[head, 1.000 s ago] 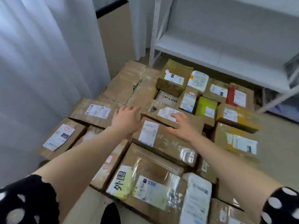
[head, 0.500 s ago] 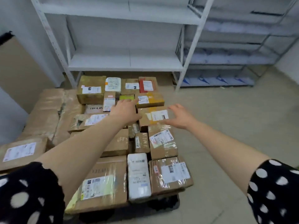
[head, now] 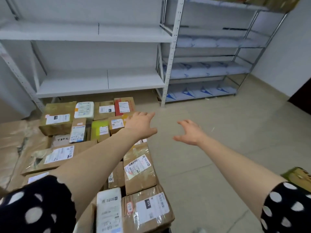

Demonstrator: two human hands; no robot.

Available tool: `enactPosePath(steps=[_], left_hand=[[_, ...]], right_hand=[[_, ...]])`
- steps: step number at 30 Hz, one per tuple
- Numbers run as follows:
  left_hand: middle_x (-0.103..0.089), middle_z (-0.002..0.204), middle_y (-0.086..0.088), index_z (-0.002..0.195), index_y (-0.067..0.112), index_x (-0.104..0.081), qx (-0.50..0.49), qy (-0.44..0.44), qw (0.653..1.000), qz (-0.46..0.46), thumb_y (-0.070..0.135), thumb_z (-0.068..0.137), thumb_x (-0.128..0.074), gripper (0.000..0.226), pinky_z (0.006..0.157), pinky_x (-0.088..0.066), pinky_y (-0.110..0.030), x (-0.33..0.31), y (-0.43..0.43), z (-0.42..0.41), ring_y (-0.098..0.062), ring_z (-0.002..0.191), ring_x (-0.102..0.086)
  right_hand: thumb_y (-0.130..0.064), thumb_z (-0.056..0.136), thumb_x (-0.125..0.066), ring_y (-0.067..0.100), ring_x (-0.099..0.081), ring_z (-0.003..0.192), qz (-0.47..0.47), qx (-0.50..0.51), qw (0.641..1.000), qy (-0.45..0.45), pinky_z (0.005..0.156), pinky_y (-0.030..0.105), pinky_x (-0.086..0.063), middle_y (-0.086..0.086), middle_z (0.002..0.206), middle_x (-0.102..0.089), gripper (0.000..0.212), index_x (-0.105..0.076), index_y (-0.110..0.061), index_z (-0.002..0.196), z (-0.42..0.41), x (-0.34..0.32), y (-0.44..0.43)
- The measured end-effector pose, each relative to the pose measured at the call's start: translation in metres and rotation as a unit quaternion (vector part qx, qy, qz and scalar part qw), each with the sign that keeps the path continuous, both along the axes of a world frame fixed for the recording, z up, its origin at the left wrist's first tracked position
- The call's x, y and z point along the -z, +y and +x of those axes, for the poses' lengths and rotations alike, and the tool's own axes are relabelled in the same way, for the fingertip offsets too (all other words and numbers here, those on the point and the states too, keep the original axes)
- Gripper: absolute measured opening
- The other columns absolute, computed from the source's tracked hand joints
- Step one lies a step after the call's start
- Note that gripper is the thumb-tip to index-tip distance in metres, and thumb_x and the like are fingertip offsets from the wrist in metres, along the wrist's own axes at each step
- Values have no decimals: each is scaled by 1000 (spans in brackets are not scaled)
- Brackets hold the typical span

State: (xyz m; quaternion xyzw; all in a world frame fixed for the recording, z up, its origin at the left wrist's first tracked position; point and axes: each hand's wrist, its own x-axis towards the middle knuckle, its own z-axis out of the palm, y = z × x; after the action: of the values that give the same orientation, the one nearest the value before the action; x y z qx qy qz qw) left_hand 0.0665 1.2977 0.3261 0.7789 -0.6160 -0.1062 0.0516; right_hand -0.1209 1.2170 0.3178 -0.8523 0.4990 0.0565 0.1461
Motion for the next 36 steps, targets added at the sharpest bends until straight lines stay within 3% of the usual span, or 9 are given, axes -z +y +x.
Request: enactPosePath(steps=[9, 17, 26, 36], left_hand=[[-32, 152, -5, 151, 29, -20, -59, 1, 998, -10, 48, 87, -52, 74, 111, -30, -49, -7, -208, -122, -29, 140, -26], [-33, 151, -3, 150, 30, -21, -33, -30, 999, -23, 46, 88, -52, 72, 112, -27, -50, -49, -365, -212, -27, 140, -26], [-37, 148, -4, 150, 29, -22, -10, -65, 996, -65, 44, 88, -53, 71, 107, -34, -49, -97, -537, -215, -28, 135, -32], [-37, 148, -7, 151, 27, -20, 19, -97, 982, -159, 44, 90, -52, 71, 107, -35, -47, -193, -762, -151, -30, 135, -34]], right_hand=[[-53, 83, -62, 29, -32, 137, -25, -52, 998, -3, 113, 39, -24, 8, 150, -32, 81, -26, -20, 149, -115, -15, -208], [-53, 82, -63, 29, -29, 139, -53, -33, 997, -34, 113, 40, -25, 9, 152, -28, 83, -26, -19, 148, -202, -53, -366], [-51, 86, -60, 28, -28, 139, -83, -30, 994, -67, 111, 39, -26, 10, 151, -28, 80, -25, -17, 149, -208, -95, -516], [-51, 87, -59, 27, -27, 140, -162, -10, 981, -103, 110, 39, -29, 10, 153, -26, 80, -25, -15, 150, -155, -192, -736]])
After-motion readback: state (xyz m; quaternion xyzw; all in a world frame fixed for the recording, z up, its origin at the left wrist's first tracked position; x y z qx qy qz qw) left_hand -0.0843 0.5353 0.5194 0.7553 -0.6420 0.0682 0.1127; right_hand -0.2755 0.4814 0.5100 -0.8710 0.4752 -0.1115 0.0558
